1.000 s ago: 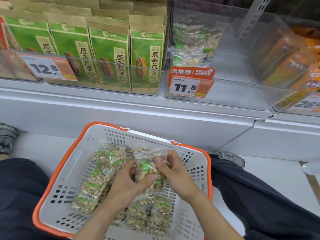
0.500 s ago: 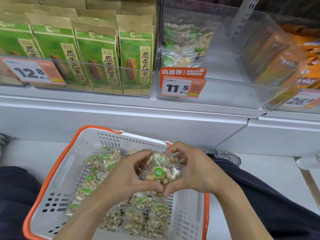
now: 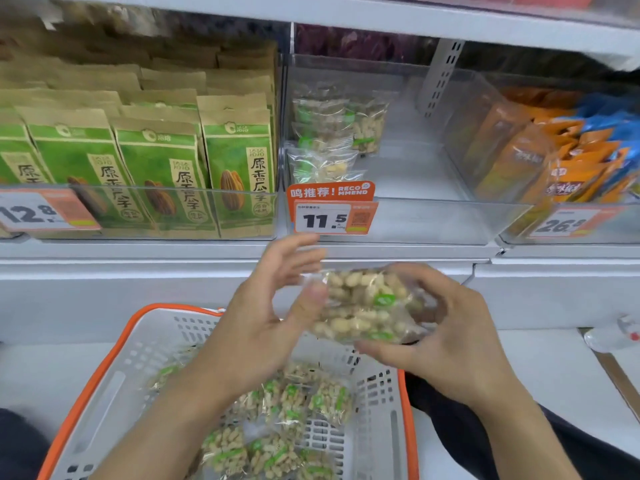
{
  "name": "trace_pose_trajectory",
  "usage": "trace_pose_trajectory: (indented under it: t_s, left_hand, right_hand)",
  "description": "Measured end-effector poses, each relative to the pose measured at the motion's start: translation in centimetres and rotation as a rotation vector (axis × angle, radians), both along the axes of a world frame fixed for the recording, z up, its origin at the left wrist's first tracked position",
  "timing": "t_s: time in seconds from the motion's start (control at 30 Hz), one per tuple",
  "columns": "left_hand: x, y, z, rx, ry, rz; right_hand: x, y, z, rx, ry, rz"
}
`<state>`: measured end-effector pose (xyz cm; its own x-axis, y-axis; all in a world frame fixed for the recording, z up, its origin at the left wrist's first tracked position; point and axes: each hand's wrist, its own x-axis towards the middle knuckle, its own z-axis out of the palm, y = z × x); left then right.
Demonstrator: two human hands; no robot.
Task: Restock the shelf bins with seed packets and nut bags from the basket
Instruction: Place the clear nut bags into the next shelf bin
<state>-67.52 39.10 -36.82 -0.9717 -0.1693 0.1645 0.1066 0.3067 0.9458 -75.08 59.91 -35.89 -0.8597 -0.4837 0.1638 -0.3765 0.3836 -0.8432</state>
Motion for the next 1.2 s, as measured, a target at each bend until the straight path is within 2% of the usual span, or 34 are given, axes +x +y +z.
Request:
trace_pose_trajectory:
  t_s: [0.07,0.13,0.2,0.27,0.53,0.6,0.77,0.97,1.2]
  left_hand:
    - [-1.5,-0.7,1.1,-0.144,0.175,0.186]
    - [-3.4,-1.4,1.7,-0.369,0.29,0.325]
    - [-5.3,-1.8,1.1,-0.562,0.301,0.38]
    - [-6.4,-1.4,0.0,-0.663,0.251,0.441]
    - [-7.7,0.5,-2.9,-0.816,0.222,0.656]
    - [-7.9,0.7,-3.1,-0.855,0.2,0.667]
    - [-7.9,0.2,-3.7,-0.931,0.186,0.66]
    - [-8.2,0.1,-4.2,-0.959,0.187,0.646]
    - [-8.4,0.4,-4.2,-0.941,0.188,0.656]
  right_hand:
    - [-0.9,0.7,2.0,-0.092,0.247,-0.156]
    - [-2.3,1.4,4.2,-0.113,0.47,-0.294]
    - [-4.4,1.7,6.1,-0.065,0.623,-0.37]
    - [-7.0,1.1,7.5,0.023,0.683,-0.383]
    - [-18.8,-5.0,7.0,0.515,0.423,-0.257]
    - [-21.3,-6.6,6.5,0.578,0.36,-0.21]
    - [-24.4,-10.3,5.3,0.547,0.216,-0.114]
    - [-25.5,-8.6,3.5,0.257,0.063,-0.146]
    - [-25.9,-9.3,2.6,0.218,0.119,-0.175]
